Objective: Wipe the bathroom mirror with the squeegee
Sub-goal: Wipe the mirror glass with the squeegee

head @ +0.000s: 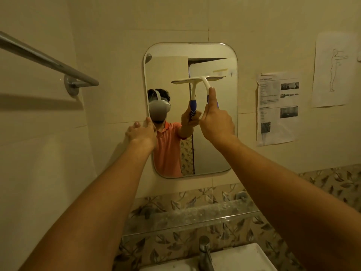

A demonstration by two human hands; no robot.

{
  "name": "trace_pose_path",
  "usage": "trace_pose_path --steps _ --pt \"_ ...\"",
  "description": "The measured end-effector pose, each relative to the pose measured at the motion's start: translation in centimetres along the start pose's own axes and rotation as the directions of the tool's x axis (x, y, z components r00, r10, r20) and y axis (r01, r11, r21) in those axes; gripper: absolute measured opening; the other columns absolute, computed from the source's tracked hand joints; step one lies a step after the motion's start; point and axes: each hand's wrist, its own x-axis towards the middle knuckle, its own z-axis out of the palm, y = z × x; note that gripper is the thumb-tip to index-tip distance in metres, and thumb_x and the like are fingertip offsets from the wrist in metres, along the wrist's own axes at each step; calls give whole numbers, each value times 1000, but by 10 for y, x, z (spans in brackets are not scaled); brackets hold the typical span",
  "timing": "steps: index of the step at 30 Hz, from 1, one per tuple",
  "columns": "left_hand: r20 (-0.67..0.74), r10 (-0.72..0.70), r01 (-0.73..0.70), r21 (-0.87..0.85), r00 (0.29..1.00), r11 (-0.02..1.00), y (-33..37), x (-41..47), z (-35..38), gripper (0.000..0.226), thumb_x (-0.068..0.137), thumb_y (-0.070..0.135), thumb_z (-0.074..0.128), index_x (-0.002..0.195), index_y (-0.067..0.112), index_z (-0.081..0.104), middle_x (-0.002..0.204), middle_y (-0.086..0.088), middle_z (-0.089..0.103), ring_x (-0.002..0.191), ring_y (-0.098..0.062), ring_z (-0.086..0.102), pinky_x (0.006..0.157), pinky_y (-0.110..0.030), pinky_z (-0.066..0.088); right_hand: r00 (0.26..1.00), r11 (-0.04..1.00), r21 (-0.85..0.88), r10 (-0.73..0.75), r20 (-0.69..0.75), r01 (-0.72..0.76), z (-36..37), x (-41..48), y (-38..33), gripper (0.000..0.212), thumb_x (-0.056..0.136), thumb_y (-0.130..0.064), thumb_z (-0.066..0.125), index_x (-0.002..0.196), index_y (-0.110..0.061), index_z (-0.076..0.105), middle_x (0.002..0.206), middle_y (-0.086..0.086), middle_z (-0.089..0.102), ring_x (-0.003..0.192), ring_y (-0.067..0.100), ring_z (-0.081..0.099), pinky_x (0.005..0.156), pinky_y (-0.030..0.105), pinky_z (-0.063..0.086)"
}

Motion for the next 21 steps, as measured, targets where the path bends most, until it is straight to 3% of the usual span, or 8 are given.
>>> trace_pose_path --steps 5,14,21 --pt "-3 -13 13 21 1000 1000 1 0 2 100 93 24 64 159 26 -11 162 -25 9 147 -44 19 116 -53 30 1000 1000 -1 19 18 -19 15 -27 13 67 110 -31 31 160 -36 -15 68 4 48 54 14 50 46 27 39" --pt "-2 -15 15 9 1000 1000 0 2 3 95 95 26 61 159 26 -10 162 -25 9 147 -44 18 116 -53 30 992 996 -59 79 100 -74 52 -84 42 77 109 -29 32 150 -47 -30 75 7 56 61 20 58 58 41 58" --pt "13 -13 13 -4 1000 1000 -1 -3 2 97 95 24 62 159 27 -11 164 -23 4 149 -43 14 117 -53 28 983 994 -75 92 159 -81 66 -123 66 79 109 -26 33 149 -47 -31 74 7 57 60 21 57 56 39 56"
